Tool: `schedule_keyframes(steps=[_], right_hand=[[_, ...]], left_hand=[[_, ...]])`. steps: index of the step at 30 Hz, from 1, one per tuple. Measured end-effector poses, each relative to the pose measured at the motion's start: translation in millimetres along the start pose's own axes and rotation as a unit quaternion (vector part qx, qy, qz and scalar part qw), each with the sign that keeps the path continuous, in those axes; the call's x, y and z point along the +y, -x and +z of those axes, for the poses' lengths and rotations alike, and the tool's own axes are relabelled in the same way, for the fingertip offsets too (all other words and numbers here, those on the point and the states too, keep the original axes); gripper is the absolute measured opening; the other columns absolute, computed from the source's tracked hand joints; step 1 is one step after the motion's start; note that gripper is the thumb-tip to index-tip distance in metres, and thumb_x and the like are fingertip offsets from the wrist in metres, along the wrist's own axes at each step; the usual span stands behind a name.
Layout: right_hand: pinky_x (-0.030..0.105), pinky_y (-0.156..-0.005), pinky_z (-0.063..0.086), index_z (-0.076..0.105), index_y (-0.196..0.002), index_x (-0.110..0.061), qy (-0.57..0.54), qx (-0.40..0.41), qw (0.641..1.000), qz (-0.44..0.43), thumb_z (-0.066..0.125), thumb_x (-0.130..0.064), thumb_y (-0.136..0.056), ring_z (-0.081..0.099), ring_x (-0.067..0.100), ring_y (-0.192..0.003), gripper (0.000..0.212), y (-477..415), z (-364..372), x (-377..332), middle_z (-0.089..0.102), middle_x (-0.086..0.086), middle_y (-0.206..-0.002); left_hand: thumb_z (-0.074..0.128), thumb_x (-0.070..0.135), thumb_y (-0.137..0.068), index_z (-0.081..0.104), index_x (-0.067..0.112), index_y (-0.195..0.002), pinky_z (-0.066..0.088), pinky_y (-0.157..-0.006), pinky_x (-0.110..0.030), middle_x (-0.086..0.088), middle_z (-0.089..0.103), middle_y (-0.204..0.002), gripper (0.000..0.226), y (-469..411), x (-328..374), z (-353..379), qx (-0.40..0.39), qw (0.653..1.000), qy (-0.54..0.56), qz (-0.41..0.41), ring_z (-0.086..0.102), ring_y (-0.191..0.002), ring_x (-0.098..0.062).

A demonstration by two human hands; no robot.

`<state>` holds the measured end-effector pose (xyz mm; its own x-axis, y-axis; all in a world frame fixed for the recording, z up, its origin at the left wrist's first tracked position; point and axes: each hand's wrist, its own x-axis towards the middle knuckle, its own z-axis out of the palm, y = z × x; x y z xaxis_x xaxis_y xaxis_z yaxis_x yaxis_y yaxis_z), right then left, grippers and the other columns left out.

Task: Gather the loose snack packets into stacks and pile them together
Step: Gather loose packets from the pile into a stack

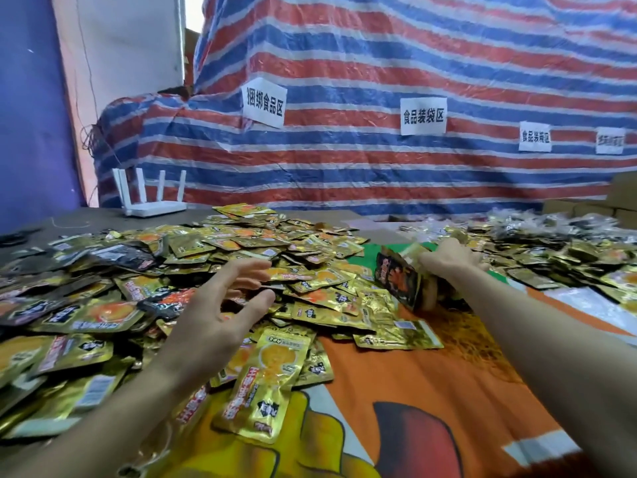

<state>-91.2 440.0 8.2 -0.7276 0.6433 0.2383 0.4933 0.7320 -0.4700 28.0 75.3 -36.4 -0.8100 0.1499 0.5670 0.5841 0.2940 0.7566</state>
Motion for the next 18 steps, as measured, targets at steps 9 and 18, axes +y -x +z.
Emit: schedule_keyframes(steps=[9, 18], right_hand=[[0.059, -0.117, 0.019, 0.056, -0.117, -0.005, 0.075, 0.058, 0.994, -0.06, 0.055, -0.048, -0.096, 0.033, 0.045, -0.139, 0.048, 28.5, -1.6, -21.8, 0.044, 0.027, -0.145], [0.025, -0.088, 0.049, 0.06, -0.131, -0.021, -0.011, -0.275, 0.848, -0.454, 0.074, -0.056, -0.083, 0.058, 0.012, -0.112, 0.06, 157.7, -8.9, -99.6, 0.06, 0.0, -0.134]], left_hand=[[0.067, 0.031, -0.094, 0.061, 0.037, -0.116, 0.046, -0.085, -0.015, 0.024, 0.06, -0.114, 0.024, -3.2, -4.3, -10.8, -0.008, 0.996, -0.077, 0.039, 0.054, -0.108, 0.01], [0.046, 0.1, -0.051, 0.058, 0.043, -0.11, 0.045, -0.093, -0.029, 0.022, 0.056, -0.116, 0.084, -7.3, 4.7, -31.1, -0.229, 0.921, -0.315, -0.02, 0.051, -0.108, 0.002]])
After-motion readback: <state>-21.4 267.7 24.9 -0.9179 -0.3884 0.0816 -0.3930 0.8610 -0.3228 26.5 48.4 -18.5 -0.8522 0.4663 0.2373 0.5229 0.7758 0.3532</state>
